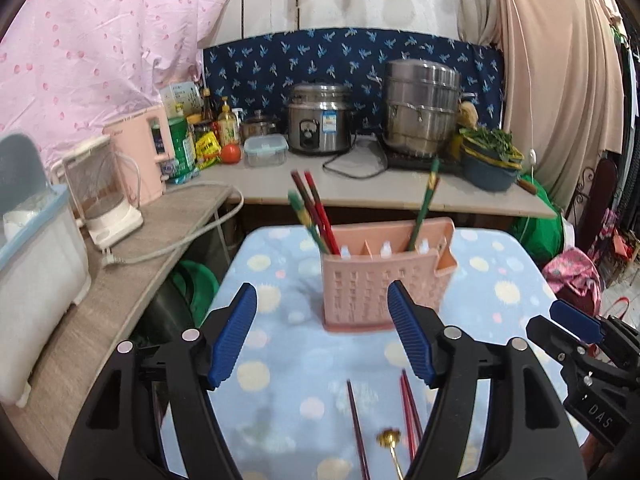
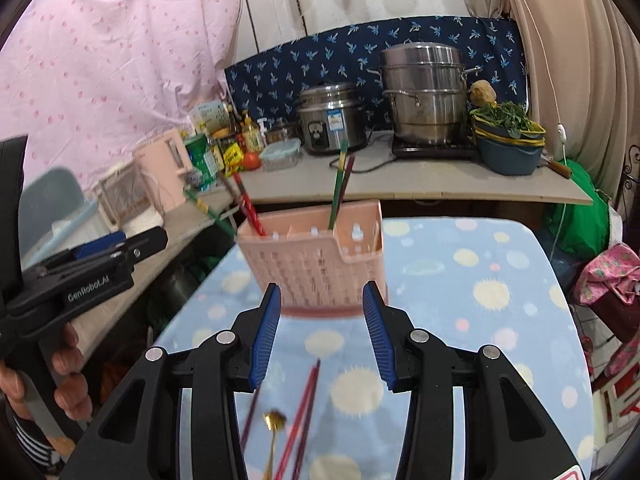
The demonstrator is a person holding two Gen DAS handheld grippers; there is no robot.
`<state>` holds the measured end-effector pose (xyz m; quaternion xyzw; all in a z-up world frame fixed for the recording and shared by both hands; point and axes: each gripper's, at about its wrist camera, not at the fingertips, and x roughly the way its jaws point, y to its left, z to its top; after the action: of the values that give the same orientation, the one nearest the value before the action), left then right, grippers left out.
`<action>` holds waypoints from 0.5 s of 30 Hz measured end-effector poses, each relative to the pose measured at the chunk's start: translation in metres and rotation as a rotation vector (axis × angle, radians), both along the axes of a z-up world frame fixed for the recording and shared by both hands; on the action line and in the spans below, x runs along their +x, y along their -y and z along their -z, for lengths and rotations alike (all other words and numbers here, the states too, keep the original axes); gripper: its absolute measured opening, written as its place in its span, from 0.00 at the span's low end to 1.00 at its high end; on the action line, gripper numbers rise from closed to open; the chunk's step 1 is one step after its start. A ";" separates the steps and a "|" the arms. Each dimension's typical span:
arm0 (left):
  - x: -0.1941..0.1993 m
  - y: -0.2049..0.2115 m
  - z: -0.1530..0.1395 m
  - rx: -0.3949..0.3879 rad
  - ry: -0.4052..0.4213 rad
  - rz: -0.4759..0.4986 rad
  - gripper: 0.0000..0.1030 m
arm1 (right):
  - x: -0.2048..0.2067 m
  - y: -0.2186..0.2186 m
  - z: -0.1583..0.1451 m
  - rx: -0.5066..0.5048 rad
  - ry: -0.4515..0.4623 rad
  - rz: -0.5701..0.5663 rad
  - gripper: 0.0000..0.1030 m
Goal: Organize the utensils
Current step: 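Move both tools back down toward the remaining chopsticks and gold spoon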
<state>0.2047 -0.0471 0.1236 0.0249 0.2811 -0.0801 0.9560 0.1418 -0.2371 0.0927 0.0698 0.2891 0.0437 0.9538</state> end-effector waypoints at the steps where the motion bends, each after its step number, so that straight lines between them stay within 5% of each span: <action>1: -0.007 -0.001 0.007 0.006 -0.014 -0.001 0.63 | -0.008 -0.003 0.006 -0.011 -0.011 -0.001 0.41; 15: -0.072 -0.011 0.113 0.007 -0.237 0.015 0.63 | -0.087 -0.040 0.096 -0.118 -0.164 -0.014 0.41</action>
<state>0.1329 -0.0363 0.0103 0.0209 0.3924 -0.0886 0.9153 0.0553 -0.1974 -0.0037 0.0150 0.3688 0.0272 0.9290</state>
